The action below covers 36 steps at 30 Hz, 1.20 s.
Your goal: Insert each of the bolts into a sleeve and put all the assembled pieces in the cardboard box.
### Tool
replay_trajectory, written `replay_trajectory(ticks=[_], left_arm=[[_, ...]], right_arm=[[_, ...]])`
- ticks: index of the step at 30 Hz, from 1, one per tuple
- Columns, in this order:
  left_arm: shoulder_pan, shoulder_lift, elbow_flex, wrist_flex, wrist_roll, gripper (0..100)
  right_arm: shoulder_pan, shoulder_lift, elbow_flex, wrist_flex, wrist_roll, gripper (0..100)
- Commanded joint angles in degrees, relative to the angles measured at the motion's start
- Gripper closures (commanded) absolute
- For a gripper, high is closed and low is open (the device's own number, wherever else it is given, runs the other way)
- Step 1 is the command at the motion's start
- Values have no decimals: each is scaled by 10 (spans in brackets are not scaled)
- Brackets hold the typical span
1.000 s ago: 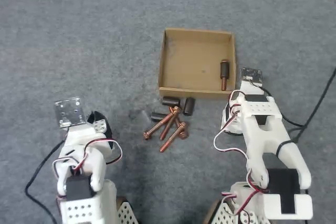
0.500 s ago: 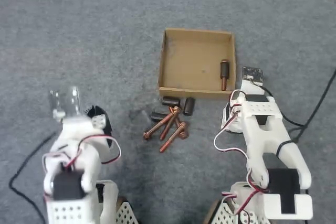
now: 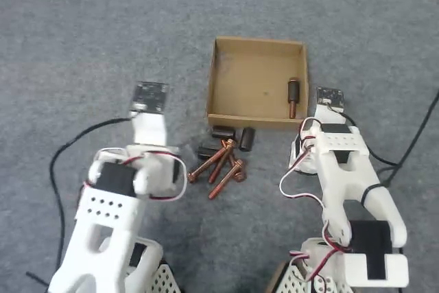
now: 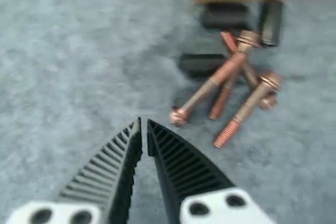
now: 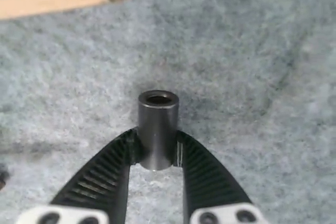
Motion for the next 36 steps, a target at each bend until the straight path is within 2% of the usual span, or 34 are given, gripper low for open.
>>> replay_trajectory(ticks=[1, 4, 8, 13, 16, 18, 25, 29, 33, 36], left_arm=[[75, 4, -19, -14, -6, 986], [127, 4, 22, -35, -4, 934], [143, 5, 88, -84, -4, 843], [142, 5, 135, -144, -7, 837], [142, 5, 134, -154, -26, 837], [138, 5, 134, -161, -53, 837], [59, 5, 136, -180, -124, 837], [53, 6, 145, -180, -149, 837], [55, 5, 152, -178, -135, 837], [55, 5, 152, -178, -45, 855]], right_arm=[[7, -15, -7, -7, 9, 991], [7, -15, -7, -7, 9, 991], [7, -15, -7, -7, 9, 991], [7, -15, -7, -7, 9, 991], [7, -15, -7, -7, 9, 991], [7, -15, -7, -6, 9, 991], [7, -15, -7, -6, 9, 991], [7, -15, -7, -7, 9, 991], [7, -15, -7, -7, 9, 991], [7, -15, -7, -7, 9, 991]])
